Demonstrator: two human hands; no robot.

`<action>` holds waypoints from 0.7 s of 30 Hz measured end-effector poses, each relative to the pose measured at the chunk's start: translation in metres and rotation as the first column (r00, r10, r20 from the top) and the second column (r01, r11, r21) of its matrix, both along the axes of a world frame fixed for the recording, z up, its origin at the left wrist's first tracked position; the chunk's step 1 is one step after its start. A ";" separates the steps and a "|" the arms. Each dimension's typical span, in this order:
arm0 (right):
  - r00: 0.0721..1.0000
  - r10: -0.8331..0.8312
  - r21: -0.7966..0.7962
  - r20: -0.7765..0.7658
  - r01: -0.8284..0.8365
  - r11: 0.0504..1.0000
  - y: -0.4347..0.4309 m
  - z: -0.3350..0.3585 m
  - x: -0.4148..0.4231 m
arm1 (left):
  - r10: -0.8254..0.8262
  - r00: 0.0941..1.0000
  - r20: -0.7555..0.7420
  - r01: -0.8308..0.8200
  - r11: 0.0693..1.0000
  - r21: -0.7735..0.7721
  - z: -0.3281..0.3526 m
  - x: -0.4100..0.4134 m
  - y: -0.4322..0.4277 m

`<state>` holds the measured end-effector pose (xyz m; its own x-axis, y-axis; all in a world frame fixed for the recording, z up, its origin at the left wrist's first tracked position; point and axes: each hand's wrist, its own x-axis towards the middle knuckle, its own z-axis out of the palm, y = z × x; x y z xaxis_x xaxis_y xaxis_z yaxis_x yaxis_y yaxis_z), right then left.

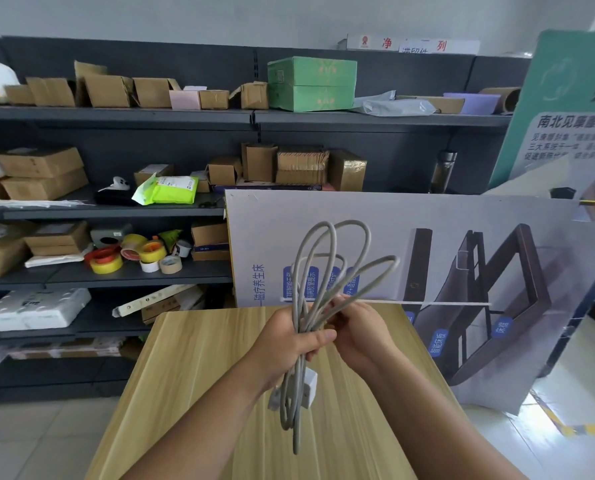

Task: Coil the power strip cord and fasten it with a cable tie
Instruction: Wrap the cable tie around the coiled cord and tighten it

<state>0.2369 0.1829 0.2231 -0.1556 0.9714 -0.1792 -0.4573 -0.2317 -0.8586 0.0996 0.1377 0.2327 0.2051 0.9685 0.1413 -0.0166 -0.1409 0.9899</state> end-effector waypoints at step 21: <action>0.948 0.303 0.127 0.100 -0.314 0.941 -0.019 0.009 -0.009 | -0.042 0.999 0.030 0.042 0.999 -0.003 0.003 -0.001 -0.004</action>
